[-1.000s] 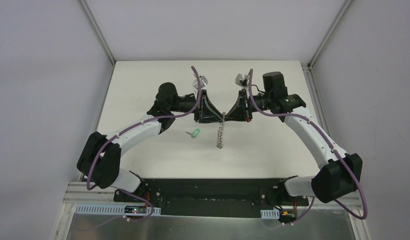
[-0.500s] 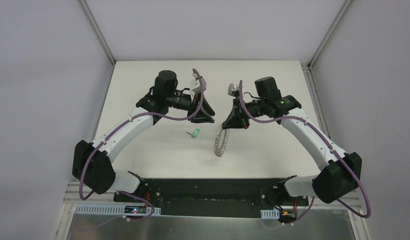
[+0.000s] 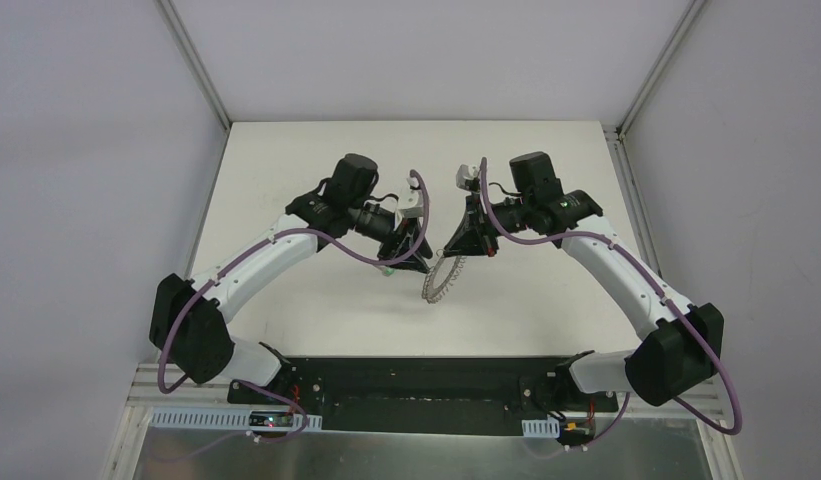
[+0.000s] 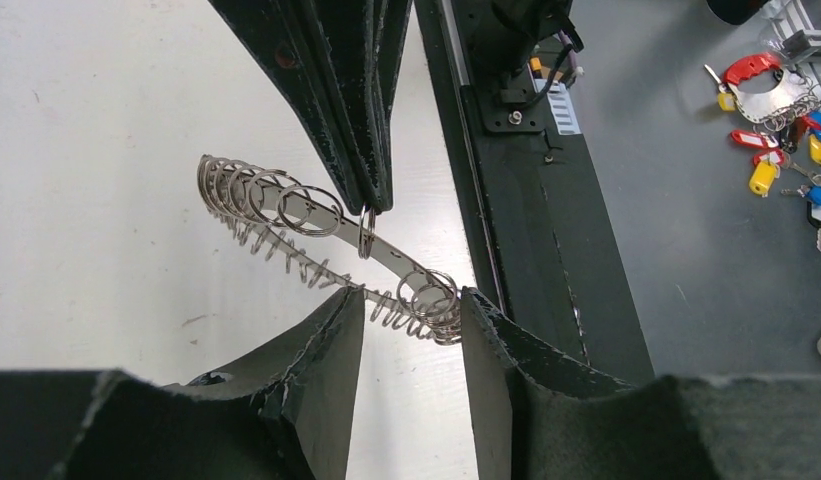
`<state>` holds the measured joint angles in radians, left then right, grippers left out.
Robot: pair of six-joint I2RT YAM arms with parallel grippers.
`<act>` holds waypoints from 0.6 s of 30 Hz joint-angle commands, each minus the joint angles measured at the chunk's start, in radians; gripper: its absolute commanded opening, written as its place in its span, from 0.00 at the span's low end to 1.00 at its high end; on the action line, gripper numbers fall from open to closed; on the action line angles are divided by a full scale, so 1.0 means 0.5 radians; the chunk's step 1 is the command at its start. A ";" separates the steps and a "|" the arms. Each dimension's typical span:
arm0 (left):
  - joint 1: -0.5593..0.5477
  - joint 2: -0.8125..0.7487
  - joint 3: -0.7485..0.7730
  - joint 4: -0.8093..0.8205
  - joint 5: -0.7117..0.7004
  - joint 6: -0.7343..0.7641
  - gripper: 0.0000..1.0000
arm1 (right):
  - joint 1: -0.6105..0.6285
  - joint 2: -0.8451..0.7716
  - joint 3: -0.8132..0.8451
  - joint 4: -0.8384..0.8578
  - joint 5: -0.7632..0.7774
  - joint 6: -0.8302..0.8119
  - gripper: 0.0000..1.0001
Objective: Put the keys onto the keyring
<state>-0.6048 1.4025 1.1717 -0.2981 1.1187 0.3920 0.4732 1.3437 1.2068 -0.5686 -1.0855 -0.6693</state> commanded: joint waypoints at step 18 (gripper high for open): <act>-0.078 0.099 0.126 0.145 0.012 -0.143 0.30 | 0.006 0.029 -0.033 0.212 -0.231 0.149 0.00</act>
<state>-0.6357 1.4490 1.1908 -0.2638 1.0912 0.3332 0.4732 1.3602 1.1889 -0.5098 -1.1385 -0.6132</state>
